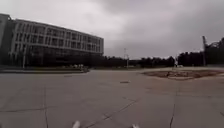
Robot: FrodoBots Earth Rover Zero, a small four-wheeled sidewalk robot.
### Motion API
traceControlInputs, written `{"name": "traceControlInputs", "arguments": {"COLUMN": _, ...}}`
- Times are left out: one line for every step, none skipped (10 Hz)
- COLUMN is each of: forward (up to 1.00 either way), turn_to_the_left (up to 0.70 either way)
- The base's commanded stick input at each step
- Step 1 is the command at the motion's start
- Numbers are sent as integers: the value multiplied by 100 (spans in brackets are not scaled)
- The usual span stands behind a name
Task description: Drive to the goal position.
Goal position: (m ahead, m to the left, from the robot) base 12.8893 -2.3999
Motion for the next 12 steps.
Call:
{"name": "traceControlInputs", "arguments": {"forward": 70, "turn_to_the_left": 0}}
{"name": "traceControlInputs", "arguments": {"forward": 70, "turn_to_the_left": 0}}
{"name": "traceControlInputs", "arguments": {"forward": 70, "turn_to_the_left": 0}}
{"name": "traceControlInputs", "arguments": {"forward": 70, "turn_to_the_left": 0}}
{"name": "traceControlInputs", "arguments": {"forward": 70, "turn_to_the_left": 0}}
{"name": "traceControlInputs", "arguments": {"forward": 70, "turn_to_the_left": 0}}
{"name": "traceControlInputs", "arguments": {"forward": 70, "turn_to_the_left": 0}}
{"name": "traceControlInputs", "arguments": {"forward": 70, "turn_to_the_left": 0}}
{"name": "traceControlInputs", "arguments": {"forward": 70, "turn_to_the_left": 0}}
{"name": "traceControlInputs", "arguments": {"forward": 70, "turn_to_the_left": 0}}
{"name": "traceControlInputs", "arguments": {"forward": 70, "turn_to_the_left": 0}}
{"name": "traceControlInputs", "arguments": {"forward": 70, "turn_to_the_left": 0}}
